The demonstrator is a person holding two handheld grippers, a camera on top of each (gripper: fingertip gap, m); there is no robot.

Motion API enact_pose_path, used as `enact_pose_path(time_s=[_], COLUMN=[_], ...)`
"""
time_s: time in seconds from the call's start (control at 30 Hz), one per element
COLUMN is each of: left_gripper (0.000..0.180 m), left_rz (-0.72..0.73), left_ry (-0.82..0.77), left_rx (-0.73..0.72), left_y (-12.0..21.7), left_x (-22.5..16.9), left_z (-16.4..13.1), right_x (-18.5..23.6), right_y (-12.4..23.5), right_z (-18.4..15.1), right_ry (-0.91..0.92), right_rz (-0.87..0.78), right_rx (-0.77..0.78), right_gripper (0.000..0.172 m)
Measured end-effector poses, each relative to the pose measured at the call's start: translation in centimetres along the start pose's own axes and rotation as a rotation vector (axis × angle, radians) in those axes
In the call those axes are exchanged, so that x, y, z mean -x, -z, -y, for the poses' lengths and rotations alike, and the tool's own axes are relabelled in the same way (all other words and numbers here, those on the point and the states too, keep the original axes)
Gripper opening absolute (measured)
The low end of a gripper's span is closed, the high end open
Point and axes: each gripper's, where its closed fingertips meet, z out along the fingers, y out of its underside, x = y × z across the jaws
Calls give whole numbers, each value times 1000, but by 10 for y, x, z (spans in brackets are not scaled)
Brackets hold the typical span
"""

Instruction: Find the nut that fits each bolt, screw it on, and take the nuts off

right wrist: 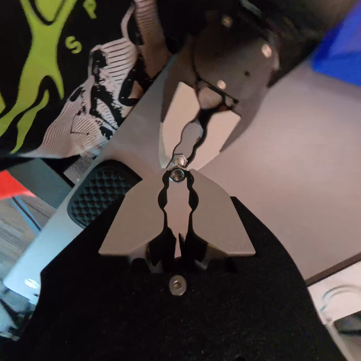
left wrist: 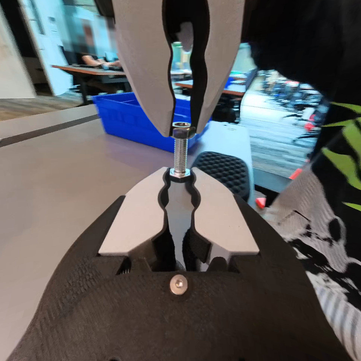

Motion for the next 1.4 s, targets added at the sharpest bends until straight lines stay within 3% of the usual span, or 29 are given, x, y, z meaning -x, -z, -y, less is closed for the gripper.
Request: enact_pose_path(time_s=[0.1, 0.27, 0.5, 0.6, 0.7, 0.83, 0.93, 1.03, 1.1, 1.23, 1.4], left_gripper=[18, 18, 19, 19, 19, 19, 19, 19, 19, 19, 19], left_rz=[200, 294, 262, 243, 181, 41, 30, 35, 46, 88, 112], left_ry=[-16, -15, -12, -7, -1, 30, 25, 35, 38, 44, 54], left_rx=[30, 38, 52, 44, 18, -52, -64, -69, -69, -69, -59], left_y=[-1, 1, -1, 0, 0, 5, 9, 10, 10, 11, 10], left_x=[20, 30, 27, 25, 19, 7, 7, 10, 13, 20, 25], left_z=[-4, -5, -7, -6, -3, 6, 9, 9, 10, 10, 8], right_x=[-13, -22, -20, -19, -19, -8, -14, -22, -25, -24, -22], right_y=[-2, -3, -4, 1, 11, 19, 22, 24, 18, 12, 13], right_z=[-10, -14, -17, -12, -10, 0, 16, 23, 23, 28, 27], right_ry=[-267, -587, -587, -553, -418, -301, -397, -498, -541, -564, -559], right_rz=[-75, -169, -191, -176, -178, -135, -188, -274, -320, -394, -490], right_rx=[21, 16, 61, 9, -52, -276, -625, -992, -1138, -1270, -1310], right_gripper=[17, 18, 20, 41, 46, 54, 70, 74, 73, 74, 73])
